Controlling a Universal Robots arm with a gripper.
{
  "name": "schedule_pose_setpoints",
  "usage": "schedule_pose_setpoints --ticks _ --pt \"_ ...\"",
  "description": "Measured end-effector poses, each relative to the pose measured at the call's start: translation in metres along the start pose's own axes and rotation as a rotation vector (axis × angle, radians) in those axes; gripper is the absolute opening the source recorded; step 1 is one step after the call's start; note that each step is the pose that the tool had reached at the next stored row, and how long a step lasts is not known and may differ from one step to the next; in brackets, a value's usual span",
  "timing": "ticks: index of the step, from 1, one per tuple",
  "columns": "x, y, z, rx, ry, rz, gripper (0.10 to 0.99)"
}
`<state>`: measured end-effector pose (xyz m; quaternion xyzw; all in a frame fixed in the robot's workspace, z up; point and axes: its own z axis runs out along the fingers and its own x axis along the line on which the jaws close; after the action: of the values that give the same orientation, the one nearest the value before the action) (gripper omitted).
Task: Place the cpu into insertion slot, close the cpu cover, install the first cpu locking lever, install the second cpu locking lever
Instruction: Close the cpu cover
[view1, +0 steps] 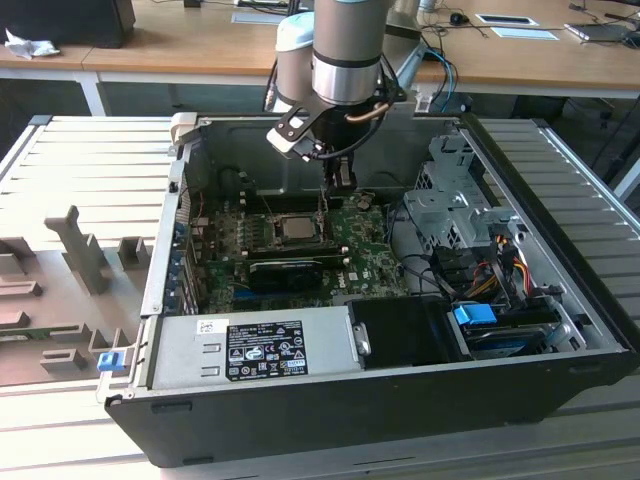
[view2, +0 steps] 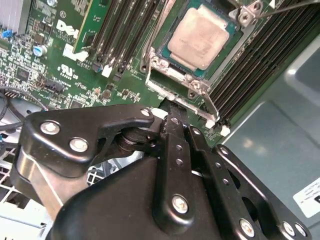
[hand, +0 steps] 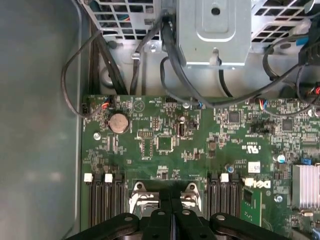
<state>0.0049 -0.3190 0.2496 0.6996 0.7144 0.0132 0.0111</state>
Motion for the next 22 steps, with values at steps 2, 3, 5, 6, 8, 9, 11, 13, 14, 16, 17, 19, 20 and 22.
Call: schedule_pose_setpoints --ticks 2,3,5,6,8,9,11,13,14,16,17,19,20,22 --pt "0.0002 -0.0059 -0.0002 0.000 0.0000 0.000 0.106" --pt "0.0002 -0.0092 -0.0003 0.000 -0.0001 0.000 0.106" --pt "0.0003 -0.0145 -0.0002 0.000 0.0001 0.000 0.106" --pt "0.0003 -0.0157 0.0002 0.000 0.0001 0.000 0.106" --pt "0.0004 -0.0176 0.0011 0.000 0.0000 0.000 0.106" --pt "0.0004 -0.0190 0.0017 0.000 0.0000 0.000 0.106" --pt "0.0005 -0.0221 0.0027 0.000 0.0001 -0.001 0.106" --pt "0.0007 -0.0306 0.0064 0.000 0.0003 -0.010 0.106" --pt "0.0007 -0.0315 0.0082 0.001 0.0006 -0.019 0.106" --pt "0.0005 -0.0330 0.0106 0.000 0.0036 -0.043 0.106" --pt "0.0006 -0.0355 0.0109 -0.001 0.0047 -0.048 0.106" --pt "0.0006 -0.0417 0.0119 0.000 0.0072 -0.055 0.106" --pt "0.0007 -0.0467 0.0123 -0.001 0.0076 -0.056 0.106" --pt "0.0008 -0.0513 0.0123 -0.001 0.0075 -0.056 0.106"
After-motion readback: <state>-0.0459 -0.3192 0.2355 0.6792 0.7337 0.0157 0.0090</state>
